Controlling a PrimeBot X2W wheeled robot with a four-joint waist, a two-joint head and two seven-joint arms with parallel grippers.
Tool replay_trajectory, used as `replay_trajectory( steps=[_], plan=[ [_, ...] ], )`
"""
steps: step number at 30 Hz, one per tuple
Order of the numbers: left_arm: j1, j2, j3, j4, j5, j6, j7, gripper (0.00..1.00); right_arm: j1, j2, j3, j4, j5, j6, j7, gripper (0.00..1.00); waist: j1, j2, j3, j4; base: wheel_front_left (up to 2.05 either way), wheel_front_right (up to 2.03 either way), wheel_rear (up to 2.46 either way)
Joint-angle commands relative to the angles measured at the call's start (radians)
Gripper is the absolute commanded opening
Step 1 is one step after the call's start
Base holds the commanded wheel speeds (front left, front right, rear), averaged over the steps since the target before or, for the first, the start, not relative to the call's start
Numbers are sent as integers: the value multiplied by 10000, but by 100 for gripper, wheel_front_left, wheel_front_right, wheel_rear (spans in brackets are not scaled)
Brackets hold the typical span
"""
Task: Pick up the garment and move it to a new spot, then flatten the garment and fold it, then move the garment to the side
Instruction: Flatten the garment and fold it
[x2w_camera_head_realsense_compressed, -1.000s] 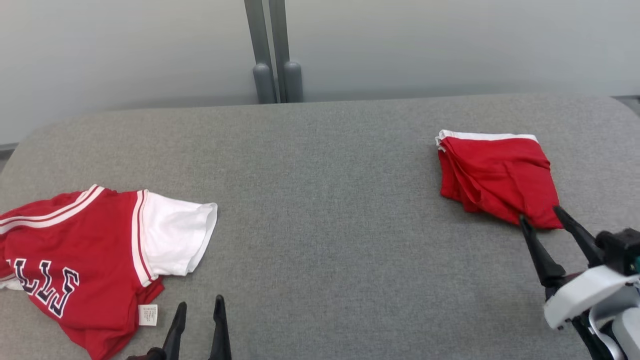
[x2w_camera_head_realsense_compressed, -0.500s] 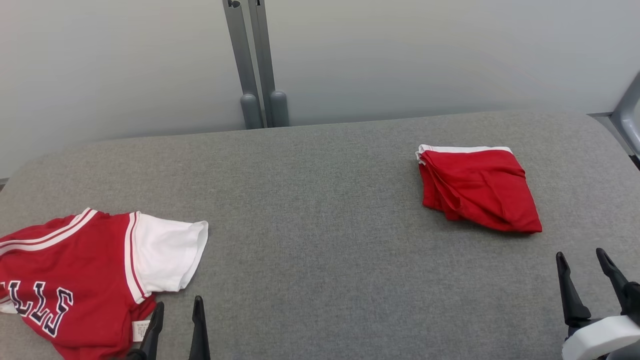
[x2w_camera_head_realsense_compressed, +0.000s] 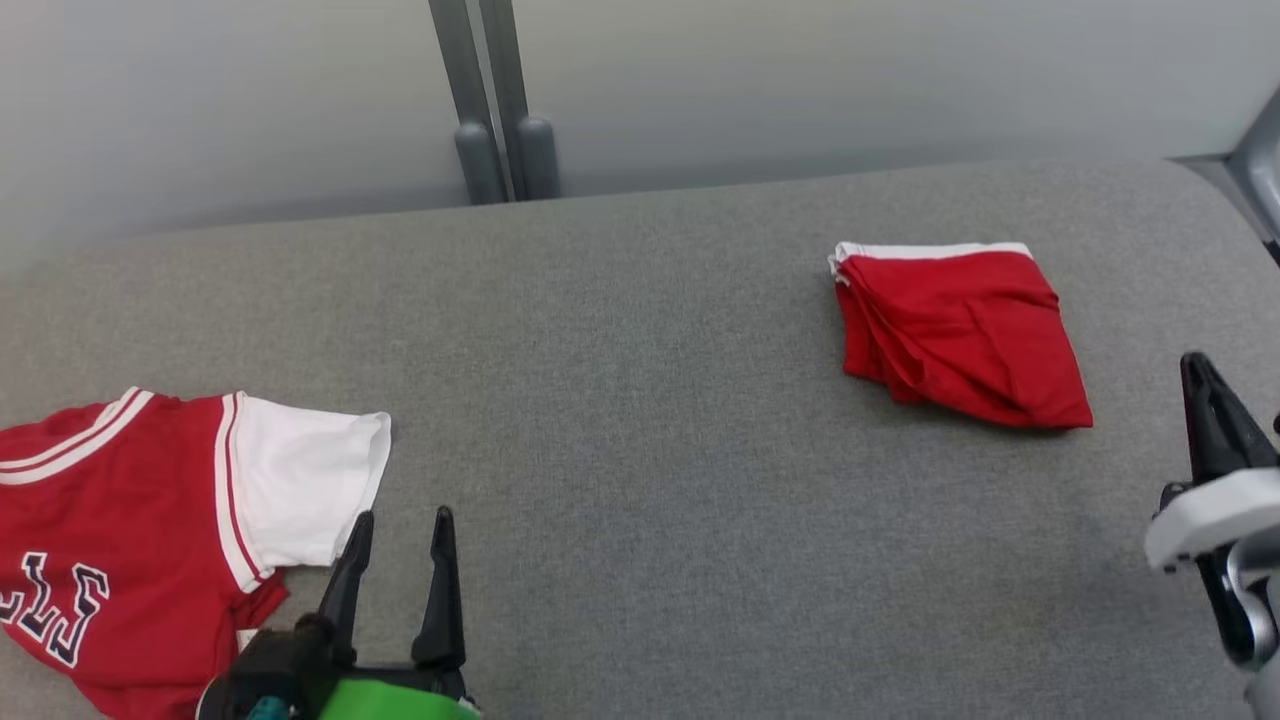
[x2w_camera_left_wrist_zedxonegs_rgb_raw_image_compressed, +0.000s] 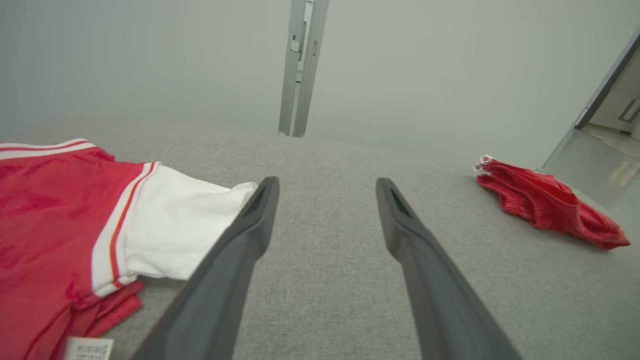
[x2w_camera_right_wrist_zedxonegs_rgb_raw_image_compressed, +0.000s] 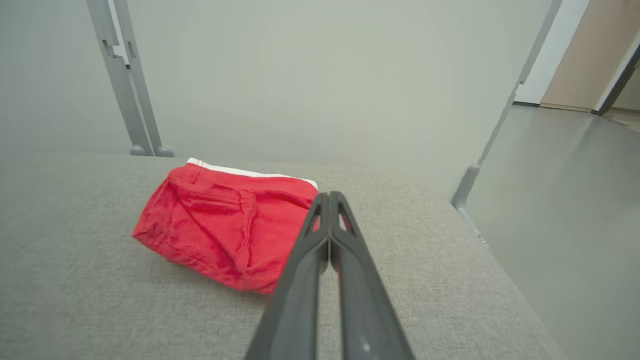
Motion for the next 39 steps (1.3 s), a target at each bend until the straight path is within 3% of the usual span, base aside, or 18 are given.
replay_trajectory(
  steps=[1,10,18,23,39],
  plan=[
    [-344,21,-167,32,89,-38,-2,100,-603,-63,201,459,44,-3,118,0,0,-1,1296,351,0,0,0],
    [-1361,22,-808,136,4,180,-2,100,-3580,-476,1552,3803,374,-5,346,0,0,-1,2597,1118,0,0,0],
    [-1436,22,-883,149,-48,331,-2,100,-4199,-576,2859,4989,1056,-5,23,0,0,-1,2587,1329,0,0,0],
    [-1244,24,-830,171,-81,361,-2,100,-3961,-741,3908,4653,1846,0,-30,0,0,-1,2374,1274,0,0,0],
    [-906,24,-697,222,-202,420,-2,100,-2993,-2118,7657,1687,3936,-2,-44,0,0,-1,1761,1012,0,0,0]
  ],
)
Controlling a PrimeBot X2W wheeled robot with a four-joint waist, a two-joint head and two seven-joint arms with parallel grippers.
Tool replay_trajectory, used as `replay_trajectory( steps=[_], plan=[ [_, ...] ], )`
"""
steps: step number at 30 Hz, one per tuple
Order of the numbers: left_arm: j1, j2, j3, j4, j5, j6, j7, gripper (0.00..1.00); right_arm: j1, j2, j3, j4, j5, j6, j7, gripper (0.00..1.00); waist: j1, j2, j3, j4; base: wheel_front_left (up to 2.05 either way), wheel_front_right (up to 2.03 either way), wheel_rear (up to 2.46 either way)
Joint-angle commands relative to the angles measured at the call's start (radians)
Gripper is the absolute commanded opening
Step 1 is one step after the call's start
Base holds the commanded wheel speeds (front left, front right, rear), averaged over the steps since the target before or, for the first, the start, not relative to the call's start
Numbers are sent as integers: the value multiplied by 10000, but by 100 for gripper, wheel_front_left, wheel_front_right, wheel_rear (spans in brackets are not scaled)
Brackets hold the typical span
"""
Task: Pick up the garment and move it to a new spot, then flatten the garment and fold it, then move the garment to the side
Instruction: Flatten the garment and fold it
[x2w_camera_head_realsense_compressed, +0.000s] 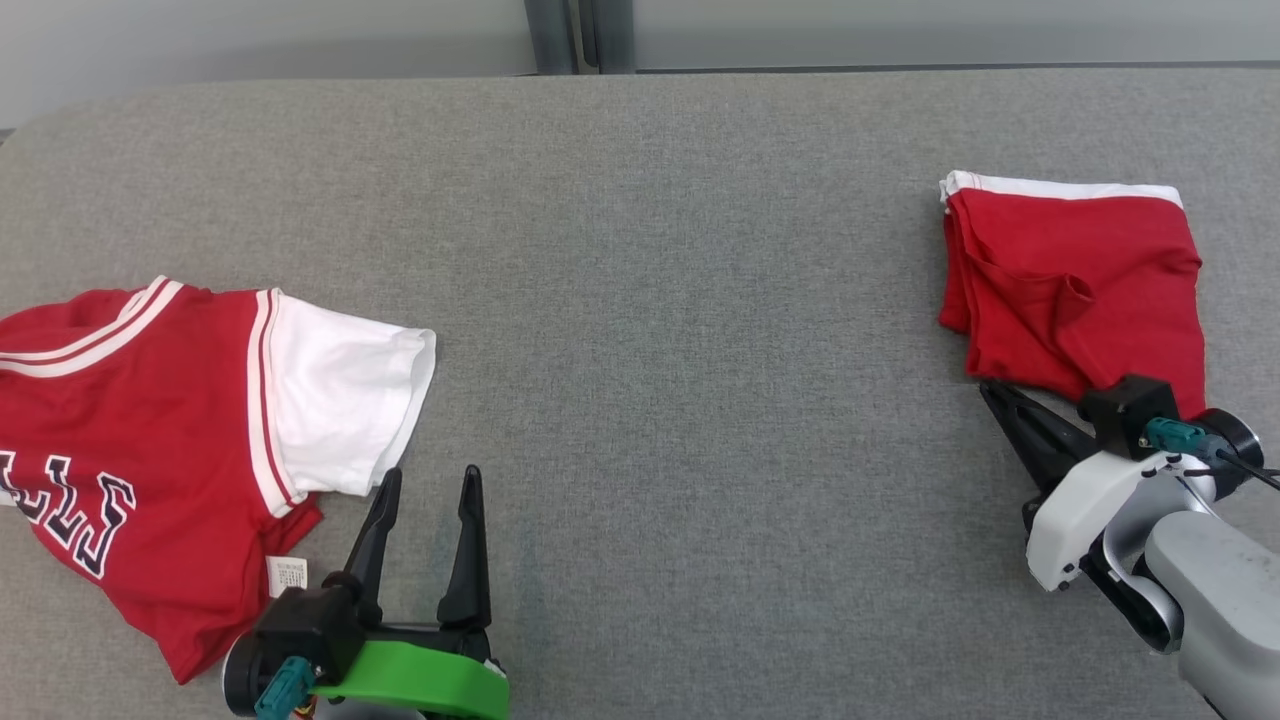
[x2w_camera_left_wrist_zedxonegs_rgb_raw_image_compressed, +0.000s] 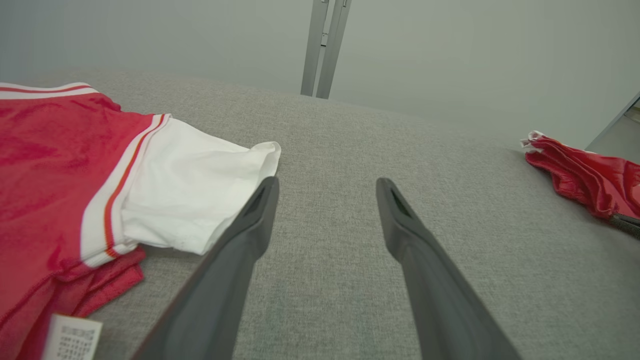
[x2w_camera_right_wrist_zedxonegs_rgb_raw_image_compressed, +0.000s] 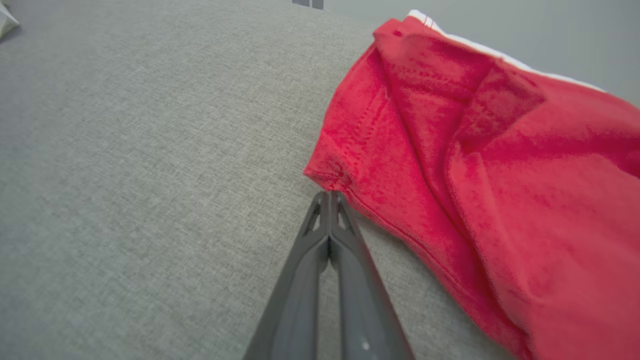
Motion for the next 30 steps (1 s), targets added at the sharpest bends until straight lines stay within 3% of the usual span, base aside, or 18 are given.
replay_trajectory(
  steps=[1,7,16,22,30],
  plan=[
    [133,28,30,7,-64,47,-4,100,158,-106,41,-230,191,0,-27,0,-1,-1,-157,-52,0,0,0],
    [280,28,82,-81,-169,77,-4,100,585,-374,-1380,-1375,251,0,-26,0,-1,-1,-307,-109,0,0,0],
    [-73,28,-98,-140,24,-33,-3,100,209,-853,-2464,-587,-273,0,-28,0,-1,-1,320,133,0,0,0],
    [-241,28,-210,-85,87,15,-3,100,-318,-974,-2769,81,-295,0,-28,0,-1,-1,873,529,0,0,0],
    [-297,28,-272,-53,34,80,-3,100,-718,-784,-2074,507,-83,0,-29,0,-1,-1,1042,802,0,0,0]
  ],
)
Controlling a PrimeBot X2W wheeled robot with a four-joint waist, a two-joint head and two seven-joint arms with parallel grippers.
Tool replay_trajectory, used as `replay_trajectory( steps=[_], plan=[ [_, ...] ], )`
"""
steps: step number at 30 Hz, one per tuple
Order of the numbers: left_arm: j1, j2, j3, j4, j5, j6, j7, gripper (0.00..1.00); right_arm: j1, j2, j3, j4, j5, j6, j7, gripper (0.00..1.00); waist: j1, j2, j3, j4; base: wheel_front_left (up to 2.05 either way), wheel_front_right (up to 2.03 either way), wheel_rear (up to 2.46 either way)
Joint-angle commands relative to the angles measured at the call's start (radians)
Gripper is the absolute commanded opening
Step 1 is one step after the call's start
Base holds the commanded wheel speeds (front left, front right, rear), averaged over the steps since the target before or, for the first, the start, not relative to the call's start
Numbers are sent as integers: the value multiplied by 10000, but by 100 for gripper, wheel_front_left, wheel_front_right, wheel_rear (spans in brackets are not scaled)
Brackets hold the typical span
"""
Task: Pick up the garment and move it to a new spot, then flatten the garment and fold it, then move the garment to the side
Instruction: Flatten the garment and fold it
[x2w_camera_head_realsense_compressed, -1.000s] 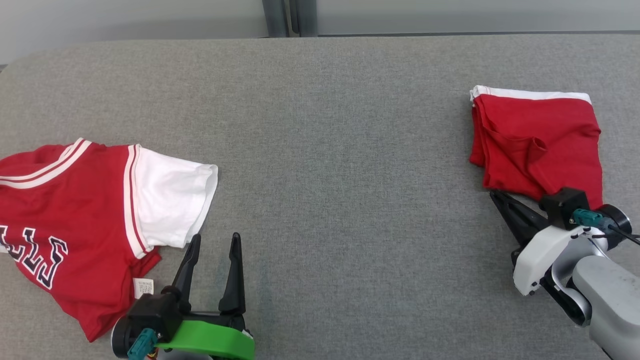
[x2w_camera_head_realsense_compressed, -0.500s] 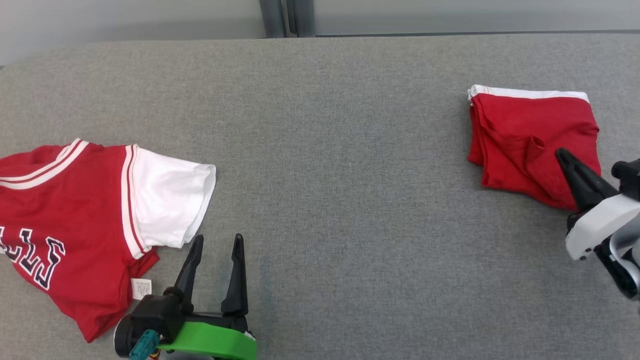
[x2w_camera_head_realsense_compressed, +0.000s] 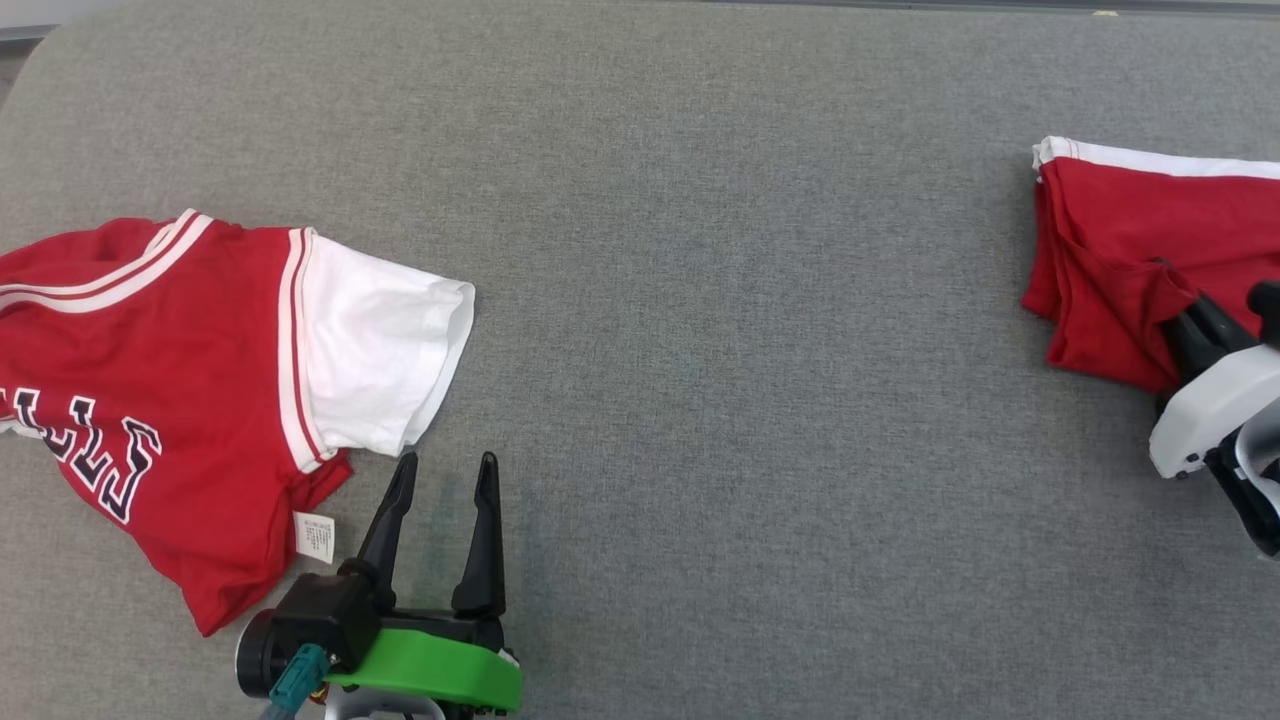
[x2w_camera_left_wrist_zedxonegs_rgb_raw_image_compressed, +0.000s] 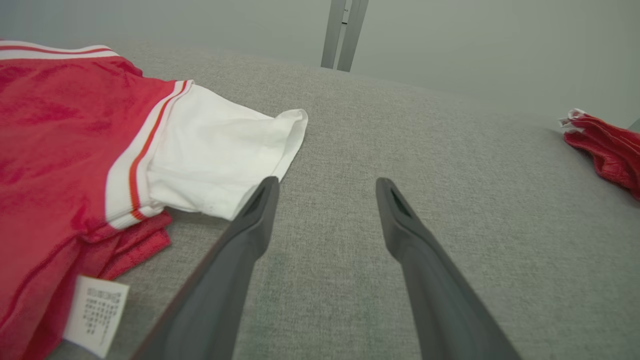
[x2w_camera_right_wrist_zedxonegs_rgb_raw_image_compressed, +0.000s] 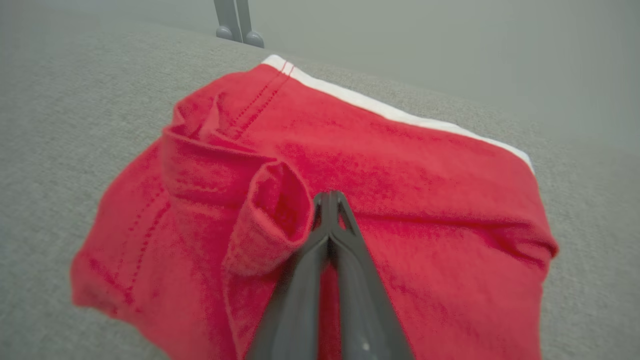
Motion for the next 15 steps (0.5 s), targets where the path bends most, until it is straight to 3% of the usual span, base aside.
replay_trajectory(
  steps=[1,15],
  plan=[
    [-104,28,-9,9,-29,57,-3,100,-84,40,166,-97,110,0,-29,0,0,0,13,51,0,0,0],
    [539,29,395,125,-346,88,-3,100,559,-463,3547,-1367,1717,2,-27,0,0,0,-1495,-669,0,0,0]
  ],
)
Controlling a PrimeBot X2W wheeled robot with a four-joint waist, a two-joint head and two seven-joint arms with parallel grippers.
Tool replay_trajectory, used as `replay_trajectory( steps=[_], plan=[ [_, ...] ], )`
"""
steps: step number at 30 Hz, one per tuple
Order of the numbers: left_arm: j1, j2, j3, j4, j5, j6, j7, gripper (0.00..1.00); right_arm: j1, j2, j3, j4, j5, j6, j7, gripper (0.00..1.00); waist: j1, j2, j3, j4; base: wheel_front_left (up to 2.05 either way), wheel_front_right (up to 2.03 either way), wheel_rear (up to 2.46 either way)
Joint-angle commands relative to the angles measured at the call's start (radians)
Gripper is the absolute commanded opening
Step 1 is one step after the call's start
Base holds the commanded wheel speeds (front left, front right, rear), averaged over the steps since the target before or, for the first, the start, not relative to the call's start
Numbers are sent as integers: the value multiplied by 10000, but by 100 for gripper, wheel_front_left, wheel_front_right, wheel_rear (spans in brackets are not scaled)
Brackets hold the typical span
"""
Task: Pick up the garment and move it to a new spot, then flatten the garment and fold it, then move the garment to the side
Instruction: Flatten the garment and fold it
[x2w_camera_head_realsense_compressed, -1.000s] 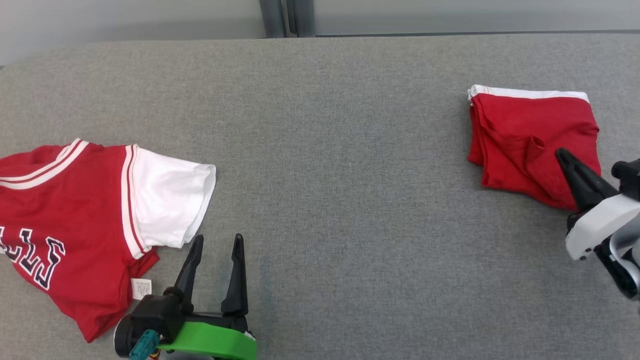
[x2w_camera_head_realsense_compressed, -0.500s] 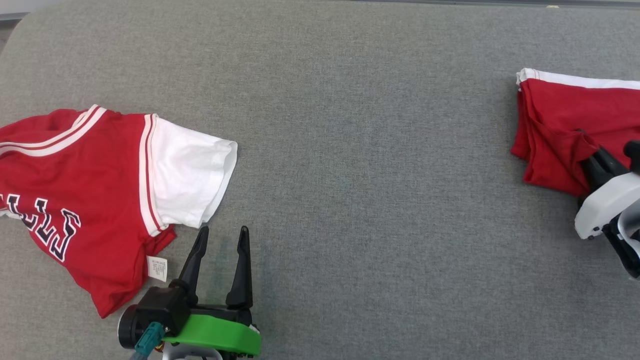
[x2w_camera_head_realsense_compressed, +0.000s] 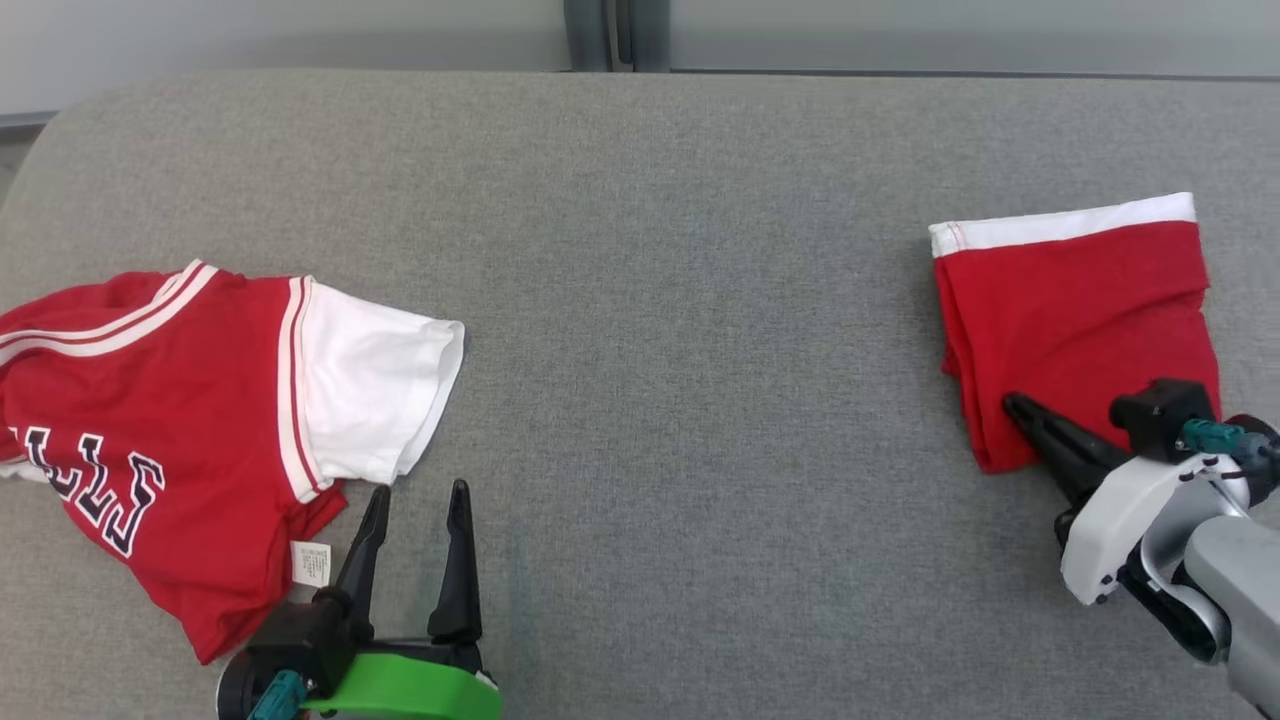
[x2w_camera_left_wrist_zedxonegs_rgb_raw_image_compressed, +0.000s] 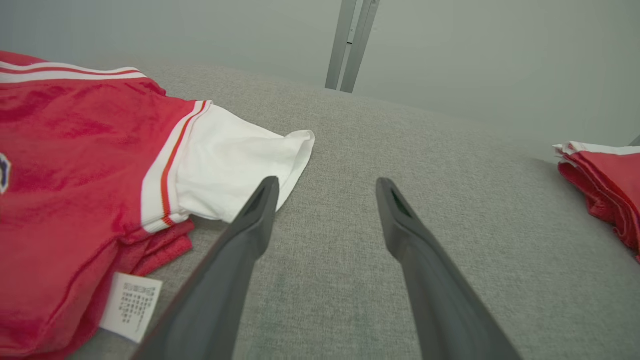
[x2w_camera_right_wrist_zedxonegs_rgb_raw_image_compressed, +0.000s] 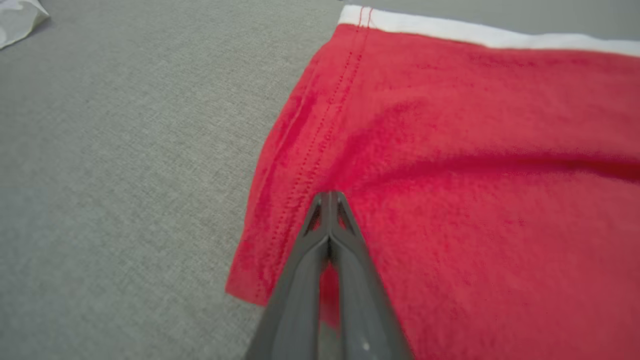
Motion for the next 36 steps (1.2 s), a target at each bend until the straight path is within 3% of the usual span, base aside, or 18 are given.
replay_trajectory(
  steps=[1,8,12,13,15,16,22,26,30,36],
  plan=[
    [231,30,89,36,-151,-23,-3,100,191,78,183,-61,79,2,-25,0,0,0,-658,-409,0,0,0],
    [893,33,506,-14,-118,-61,-3,100,768,390,44,-325,-121,2,-27,0,0,0,-1722,-854,0,0,0],
    [1255,31,770,-93,-144,-101,-3,100,1438,475,-1093,-602,-450,2,-27,0,0,0,-2250,-972,0,0,0],
    [1353,33,846,-114,-137,-125,-3,100,1684,558,-1530,-701,-580,2,-27,10,0,0,-2363,-994,0,0,0],
    [1488,31,992,-170,-86,-168,-3,100,2213,686,-2579,-911,-1080,2,-27,84,0,0,-2484,-1028,0,0,0],
    [1529,28,1089,-186,-45,-193,-3,100,2528,876,-3288,-1070,-1312,2,-27,100,0,0,-2519,-1044,0,0,0],
    [1900,33,1516,-93,232,-483,-3,100,4479,2227,-6371,-1987,-3016,2,-27,100,0,0,-2766,-1111,0,0,0],
    [2048,30,1742,-9,400,-717,-3,100,5460,3202,-7608,-2424,-3933,1,-27,100,0,0,-2840,-1222,0,0,0],
    [1972,31,1814,3,495,-812,-3,100,5904,3832,-7980,-2558,-4351,2,-27,100,0,0,-2792,-1282,0,0,0],
    [1781,31,1721,2,529,-877,-3,100,5852,4019,-8119,-2435,-4352,2,-27,100,0,0,-2682,-1312,0,0,0]
  ],
)
